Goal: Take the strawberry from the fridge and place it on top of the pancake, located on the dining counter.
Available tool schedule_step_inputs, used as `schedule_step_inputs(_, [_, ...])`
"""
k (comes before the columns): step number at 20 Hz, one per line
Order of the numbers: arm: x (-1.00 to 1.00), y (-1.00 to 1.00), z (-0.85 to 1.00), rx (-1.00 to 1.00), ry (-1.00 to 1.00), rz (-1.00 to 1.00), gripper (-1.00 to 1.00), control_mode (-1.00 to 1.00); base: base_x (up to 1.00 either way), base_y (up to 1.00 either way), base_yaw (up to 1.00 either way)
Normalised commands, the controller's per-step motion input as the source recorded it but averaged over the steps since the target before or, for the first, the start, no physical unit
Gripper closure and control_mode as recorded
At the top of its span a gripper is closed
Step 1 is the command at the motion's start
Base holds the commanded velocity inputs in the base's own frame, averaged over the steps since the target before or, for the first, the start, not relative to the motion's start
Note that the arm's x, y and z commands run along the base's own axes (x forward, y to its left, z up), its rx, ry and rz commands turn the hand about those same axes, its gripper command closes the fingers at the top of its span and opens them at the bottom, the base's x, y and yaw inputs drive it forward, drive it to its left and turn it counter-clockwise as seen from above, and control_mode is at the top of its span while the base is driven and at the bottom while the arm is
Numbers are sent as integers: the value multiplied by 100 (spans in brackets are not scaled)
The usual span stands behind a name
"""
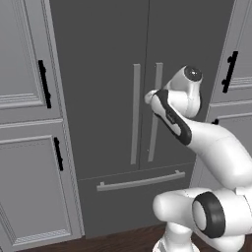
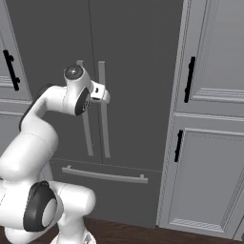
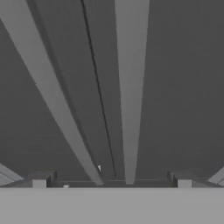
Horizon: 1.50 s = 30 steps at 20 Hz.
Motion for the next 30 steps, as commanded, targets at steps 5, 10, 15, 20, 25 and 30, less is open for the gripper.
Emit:
schedule_step_inputs(5, [42, -10, 2, 0, -2, -14, -100, -100, 0, 0, 0])
schedule_step_inputs(10, [39, -10, 0, 0, -2, -7, -100, -100, 0, 0, 0])
schedule_step_inputs(15, [25, -11, 2, 0, 0, 0, -100, -100, 0, 0, 0])
schedule_step_inputs(20, [31, 0, 0, 0, -3, 5, -100, -100, 0, 0, 0])
schedule_step_inputs(25, [33, -3, -1, 0, -4, 10, -100, -100, 0, 0, 0])
schedule_step_inputs(30, [29, -7, 0, 0, 0, 5, -100, -100, 0, 0, 0])
